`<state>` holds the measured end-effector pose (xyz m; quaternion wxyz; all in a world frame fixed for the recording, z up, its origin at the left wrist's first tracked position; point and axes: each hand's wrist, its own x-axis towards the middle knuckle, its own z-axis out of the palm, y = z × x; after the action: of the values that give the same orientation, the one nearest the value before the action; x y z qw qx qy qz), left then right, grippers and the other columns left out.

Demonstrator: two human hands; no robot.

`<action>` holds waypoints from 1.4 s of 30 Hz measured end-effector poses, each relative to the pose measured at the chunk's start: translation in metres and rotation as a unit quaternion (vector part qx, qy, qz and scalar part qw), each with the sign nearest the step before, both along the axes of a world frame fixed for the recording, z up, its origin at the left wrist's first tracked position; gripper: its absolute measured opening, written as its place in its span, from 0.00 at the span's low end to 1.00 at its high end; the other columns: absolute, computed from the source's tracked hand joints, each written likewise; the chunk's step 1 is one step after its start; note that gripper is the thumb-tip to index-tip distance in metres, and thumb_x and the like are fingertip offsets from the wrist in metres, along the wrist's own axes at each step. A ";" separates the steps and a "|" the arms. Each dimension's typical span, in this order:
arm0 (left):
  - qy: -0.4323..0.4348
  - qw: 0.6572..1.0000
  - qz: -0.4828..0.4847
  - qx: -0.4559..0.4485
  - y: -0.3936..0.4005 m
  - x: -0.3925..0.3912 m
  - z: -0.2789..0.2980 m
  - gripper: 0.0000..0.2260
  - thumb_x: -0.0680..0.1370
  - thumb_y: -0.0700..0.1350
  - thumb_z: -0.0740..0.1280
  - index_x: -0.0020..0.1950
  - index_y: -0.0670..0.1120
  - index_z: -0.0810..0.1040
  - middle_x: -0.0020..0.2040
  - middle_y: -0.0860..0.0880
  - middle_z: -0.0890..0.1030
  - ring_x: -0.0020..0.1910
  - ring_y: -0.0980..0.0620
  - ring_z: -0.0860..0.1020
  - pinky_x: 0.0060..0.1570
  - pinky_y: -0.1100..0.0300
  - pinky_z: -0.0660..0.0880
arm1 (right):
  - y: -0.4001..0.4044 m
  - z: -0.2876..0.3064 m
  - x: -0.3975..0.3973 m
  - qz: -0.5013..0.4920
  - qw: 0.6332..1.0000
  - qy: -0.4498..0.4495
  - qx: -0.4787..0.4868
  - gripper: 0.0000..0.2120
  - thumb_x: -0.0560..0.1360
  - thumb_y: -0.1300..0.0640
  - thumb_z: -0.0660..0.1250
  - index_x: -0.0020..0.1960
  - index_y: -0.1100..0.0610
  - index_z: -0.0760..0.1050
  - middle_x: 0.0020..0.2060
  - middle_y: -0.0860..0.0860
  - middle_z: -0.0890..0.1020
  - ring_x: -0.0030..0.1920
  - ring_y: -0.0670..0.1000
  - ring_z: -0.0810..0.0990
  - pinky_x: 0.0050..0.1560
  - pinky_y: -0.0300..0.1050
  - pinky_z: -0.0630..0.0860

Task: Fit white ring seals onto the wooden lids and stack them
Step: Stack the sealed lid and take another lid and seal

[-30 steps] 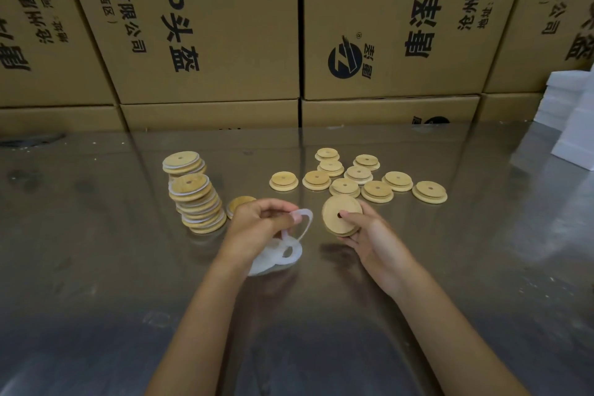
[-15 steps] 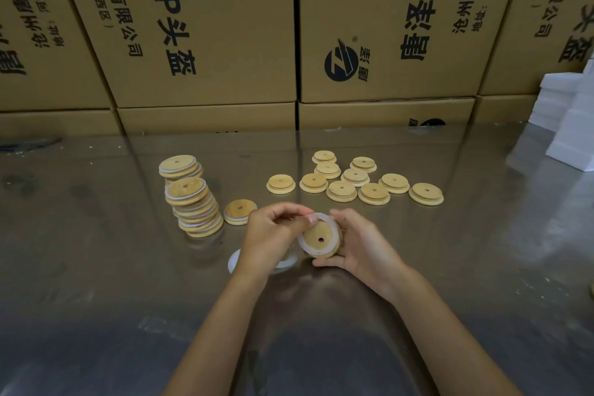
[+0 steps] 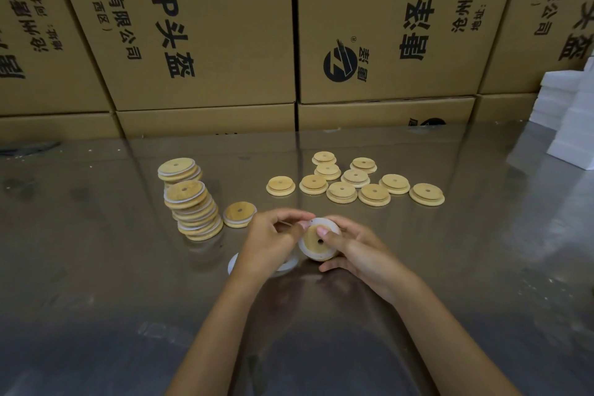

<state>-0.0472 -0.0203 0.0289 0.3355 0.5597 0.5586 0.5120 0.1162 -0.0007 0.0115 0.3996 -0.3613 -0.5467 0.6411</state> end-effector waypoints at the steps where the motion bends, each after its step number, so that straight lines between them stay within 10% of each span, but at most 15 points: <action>1: 0.005 1.000 -0.004 -0.001 0.000 -0.001 0.000 0.08 0.76 0.37 0.69 0.47 0.48 0.86 0.42 0.53 0.86 0.40 0.60 0.81 0.40 0.69 0.73 | 0.000 0.000 0.000 0.001 1.000 0.000 0.000 0.09 0.80 0.57 0.66 0.59 0.56 0.80 0.49 0.54 0.83 0.46 0.49 0.82 0.41 0.43 0.81; 25: -0.065 0.998 -0.007 -0.003 0.007 0.012 -0.011 0.09 0.73 0.34 0.72 0.47 0.47 0.81 0.37 0.50 0.83 0.39 0.53 0.81 0.49 0.52 0.79 | 0.006 -0.001 0.005 -0.047 0.985 0.157 -0.048 0.12 0.83 0.55 0.61 0.62 0.59 0.76 0.51 0.54 0.82 0.47 0.49 0.81 0.46 0.43 0.75; 42: -0.087 0.995 0.028 0.035 0.003 0.020 -0.011 0.04 0.78 0.39 0.68 0.52 0.46 0.79 0.47 0.47 0.83 0.48 0.49 0.81 0.46 0.52 0.80 | 0.002 -0.001 -0.002 -0.101 0.994 0.023 0.034 0.06 0.77 0.64 0.69 0.52 0.57 0.79 0.41 0.48 0.85 0.42 0.45 0.81 0.44 0.40 0.74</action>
<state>-0.0273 -0.0170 0.0181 0.3485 0.5087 0.5245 0.5871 0.1142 0.0017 0.0100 0.4868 -0.3864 -0.5191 0.5866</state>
